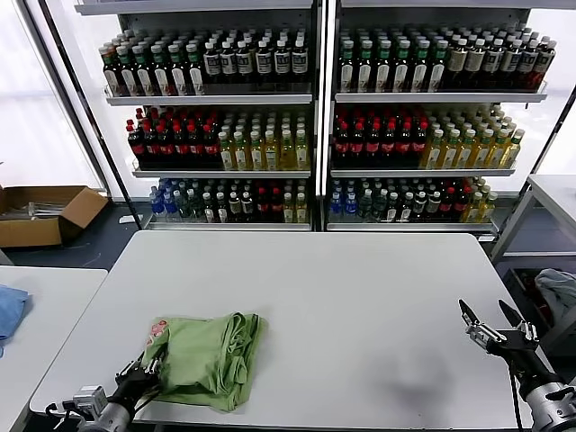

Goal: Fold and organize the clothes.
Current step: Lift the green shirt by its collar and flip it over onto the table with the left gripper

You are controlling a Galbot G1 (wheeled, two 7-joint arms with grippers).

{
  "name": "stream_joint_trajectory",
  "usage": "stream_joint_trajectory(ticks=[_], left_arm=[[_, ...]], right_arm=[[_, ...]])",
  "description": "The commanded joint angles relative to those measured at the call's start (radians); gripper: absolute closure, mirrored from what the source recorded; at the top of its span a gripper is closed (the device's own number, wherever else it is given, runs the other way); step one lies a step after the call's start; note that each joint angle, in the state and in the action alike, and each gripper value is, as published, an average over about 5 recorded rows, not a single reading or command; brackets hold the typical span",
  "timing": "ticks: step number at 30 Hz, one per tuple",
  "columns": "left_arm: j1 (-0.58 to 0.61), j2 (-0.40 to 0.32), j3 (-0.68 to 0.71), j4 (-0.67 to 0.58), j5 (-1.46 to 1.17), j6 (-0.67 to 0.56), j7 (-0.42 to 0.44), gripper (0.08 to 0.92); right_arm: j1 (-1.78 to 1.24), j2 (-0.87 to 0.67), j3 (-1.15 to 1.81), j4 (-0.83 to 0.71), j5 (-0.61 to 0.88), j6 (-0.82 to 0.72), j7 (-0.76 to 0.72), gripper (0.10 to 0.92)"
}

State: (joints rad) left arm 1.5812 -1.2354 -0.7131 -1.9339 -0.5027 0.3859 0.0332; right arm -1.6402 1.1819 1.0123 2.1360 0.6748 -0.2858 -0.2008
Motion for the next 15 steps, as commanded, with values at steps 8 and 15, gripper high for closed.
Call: stream_joint_trajectory(ticks=[8, 15], left_arm=[[0.013, 0.052, -0.306, -0.026, 0.028, -0.114, -0.039, 0.873], [0.03, 0.212, -0.578, 0.033, -0.14, -0.057, -0.007, 0.873]], right_arm=[[-0.008, -0.012, -0.006, 0.005, 0.007, -0.002, -0.004, 0.203], [-0.021, 0.002, -0.025, 0.022, 0.002, 0.005, -0.009, 0.203]])
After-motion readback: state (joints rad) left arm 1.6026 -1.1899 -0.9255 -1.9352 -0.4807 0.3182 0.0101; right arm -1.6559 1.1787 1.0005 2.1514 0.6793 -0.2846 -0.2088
